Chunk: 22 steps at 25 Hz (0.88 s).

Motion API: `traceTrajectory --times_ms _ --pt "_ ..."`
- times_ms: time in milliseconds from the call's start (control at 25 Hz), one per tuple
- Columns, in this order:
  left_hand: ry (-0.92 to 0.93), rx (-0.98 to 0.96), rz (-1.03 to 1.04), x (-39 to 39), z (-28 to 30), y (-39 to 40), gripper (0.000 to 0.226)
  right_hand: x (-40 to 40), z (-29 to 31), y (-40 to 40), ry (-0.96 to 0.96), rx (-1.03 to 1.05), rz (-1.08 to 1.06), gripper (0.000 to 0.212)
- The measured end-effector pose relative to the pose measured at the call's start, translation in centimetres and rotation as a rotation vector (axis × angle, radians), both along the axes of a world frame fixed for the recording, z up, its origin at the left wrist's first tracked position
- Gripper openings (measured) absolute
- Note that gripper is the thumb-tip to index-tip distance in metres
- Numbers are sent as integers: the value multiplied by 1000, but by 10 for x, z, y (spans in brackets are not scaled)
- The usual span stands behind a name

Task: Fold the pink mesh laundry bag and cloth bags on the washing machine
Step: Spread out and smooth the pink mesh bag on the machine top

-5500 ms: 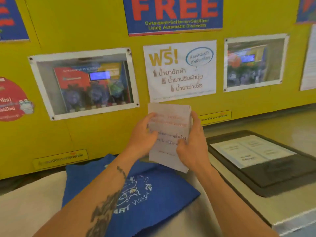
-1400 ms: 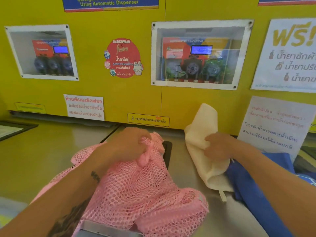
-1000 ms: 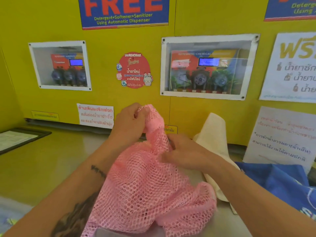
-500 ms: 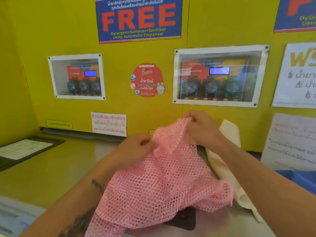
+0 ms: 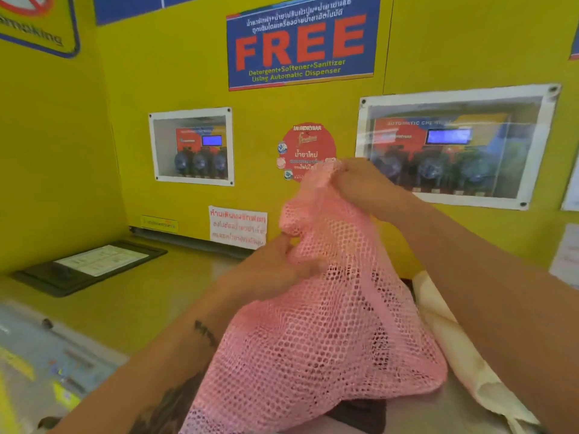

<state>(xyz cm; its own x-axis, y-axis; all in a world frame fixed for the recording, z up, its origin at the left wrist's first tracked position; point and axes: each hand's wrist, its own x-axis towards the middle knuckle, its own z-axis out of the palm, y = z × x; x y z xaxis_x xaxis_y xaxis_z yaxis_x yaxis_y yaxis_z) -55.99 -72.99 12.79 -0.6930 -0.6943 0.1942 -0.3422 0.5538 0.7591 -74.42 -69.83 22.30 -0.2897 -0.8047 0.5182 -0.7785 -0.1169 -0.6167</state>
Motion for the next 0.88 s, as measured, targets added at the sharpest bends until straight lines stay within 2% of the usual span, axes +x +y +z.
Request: traceTrajectory --times_ms 120,200,280,360,400,440,520,560,680,720,840,880 --pt "227 -116 362 -19 10 -11 38 -4 -16 -1 -37 251 83 14" --pt "272 -198 537 -25 21 -18 37 -14 -20 7 -101 318 79 14" --pt "236 -195 611 -30 26 -26 29 -23 -18 14 -266 344 112 18" --pt "313 -31 539 -37 32 -19 9 -31 -13 20 -427 320 169 14" --pt "367 21 489 -41 35 -10 12 -35 -9 23 -478 294 181 22" --pt "381 -17 442 -43 37 2 10 -40 -5 24 -529 257 182 31" --pt "324 -191 341 -49 39 35 6 -42 6 31 -642 167 182 41" --pt "278 -230 274 -52 40 52 13 -42 11 33 -711 122 203 43" --pt "103 -169 177 -72 37 78 72 -39 22 39 -767 18 264 39" --pt "108 -208 210 -79 34 75 76 -40 22 37 -692 6 243 40" --pt "397 -469 408 -81 39 50 39 -47 19 38 -494 -17 173 38" --pt "456 -566 431 -78 44 39 42 -52 19 38 -472 -23 190 36"
